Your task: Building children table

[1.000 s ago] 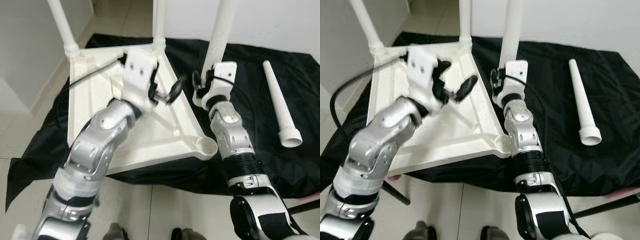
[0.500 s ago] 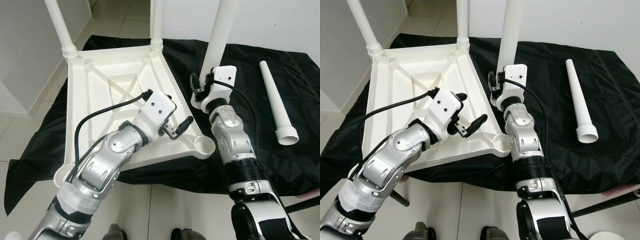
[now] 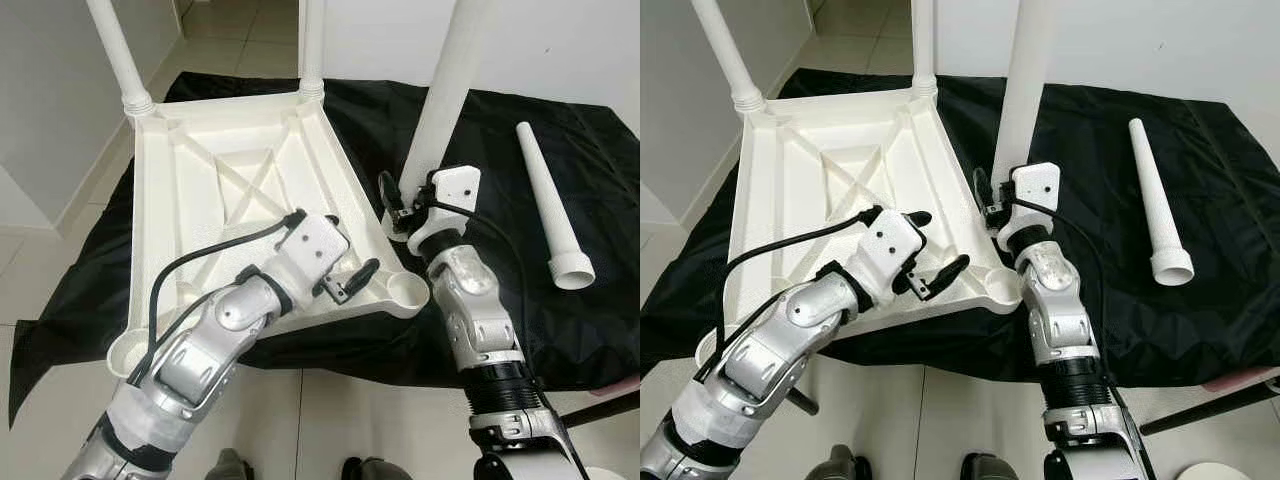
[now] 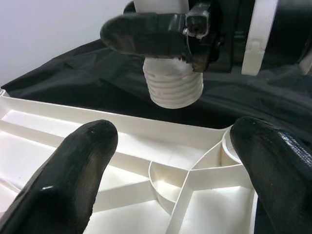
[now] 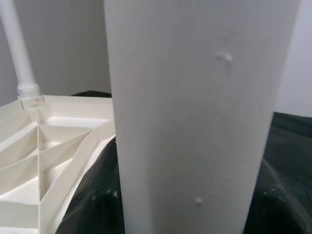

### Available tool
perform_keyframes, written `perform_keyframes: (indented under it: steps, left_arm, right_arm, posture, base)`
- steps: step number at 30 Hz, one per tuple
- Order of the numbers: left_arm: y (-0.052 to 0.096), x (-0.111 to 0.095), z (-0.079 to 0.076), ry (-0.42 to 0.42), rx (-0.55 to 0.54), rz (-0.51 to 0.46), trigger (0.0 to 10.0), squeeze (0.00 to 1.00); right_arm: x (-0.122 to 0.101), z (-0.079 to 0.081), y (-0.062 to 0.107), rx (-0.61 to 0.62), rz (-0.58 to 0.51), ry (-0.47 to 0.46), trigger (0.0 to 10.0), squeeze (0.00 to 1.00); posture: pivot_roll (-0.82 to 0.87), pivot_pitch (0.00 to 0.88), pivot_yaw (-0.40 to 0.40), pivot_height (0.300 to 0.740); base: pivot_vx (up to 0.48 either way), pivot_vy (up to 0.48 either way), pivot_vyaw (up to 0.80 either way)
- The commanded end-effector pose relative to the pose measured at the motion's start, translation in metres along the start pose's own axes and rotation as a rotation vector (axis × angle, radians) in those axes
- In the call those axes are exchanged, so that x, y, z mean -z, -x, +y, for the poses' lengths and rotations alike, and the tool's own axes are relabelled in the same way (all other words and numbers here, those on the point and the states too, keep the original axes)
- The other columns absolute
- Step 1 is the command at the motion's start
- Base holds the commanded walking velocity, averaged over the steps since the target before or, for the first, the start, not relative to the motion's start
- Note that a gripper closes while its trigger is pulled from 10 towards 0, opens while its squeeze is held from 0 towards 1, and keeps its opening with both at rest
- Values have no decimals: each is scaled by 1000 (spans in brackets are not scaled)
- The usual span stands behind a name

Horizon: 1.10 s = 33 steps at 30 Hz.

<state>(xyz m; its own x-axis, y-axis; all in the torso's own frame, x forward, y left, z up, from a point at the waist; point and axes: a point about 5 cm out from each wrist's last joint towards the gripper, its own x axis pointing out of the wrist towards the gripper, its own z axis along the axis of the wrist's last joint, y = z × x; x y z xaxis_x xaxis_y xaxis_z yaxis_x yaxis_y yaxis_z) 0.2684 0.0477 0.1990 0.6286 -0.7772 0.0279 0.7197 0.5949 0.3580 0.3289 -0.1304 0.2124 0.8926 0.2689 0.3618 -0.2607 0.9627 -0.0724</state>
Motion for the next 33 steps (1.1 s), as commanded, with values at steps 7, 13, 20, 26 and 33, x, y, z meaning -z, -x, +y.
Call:
perform_keyframes:
  steps: [7, 13, 20, 26, 33]
  left_arm:
    - [2, 13, -6, -3, 71, 50, 10000, 0]
    - [11, 13, -3, 7, 90, 31, 10000, 0]
    - [14, 16, -4, -1, 106, 38, 10000, 0]
    - [16, 17, -5, -13, 127, 48, 10000, 0]
    - [19, 15, -6, -17, 142, 39, 10000, 0]
  right_arm:
    - [-1, 4, 22, -18, -43, -19, 10000, 0]
    - [11, 1, 49, 18, 13, -27, 10000, 0]
    - [14, 1, 57, 14, 32, -28, 10000, 0]
    - [22, 4, 70, -31, 79, -2, 10000, 0]
    - [29, 4, 74, -45, 106, 4, 10000, 0]
  posture:
    - [-27, 103, -7, 740]
    - [-37, 98, -5, 740]
    - [-38, 95, -4, 740]
    - [-38, 99, -6, 740]
    - [-34, 106, -9, 740]
  base:
    - [0, 0, 0]
    - [0, 0, 0]
    - [0, 0, 0]
    - [0, 0, 0]
    - [0, 0, 0]
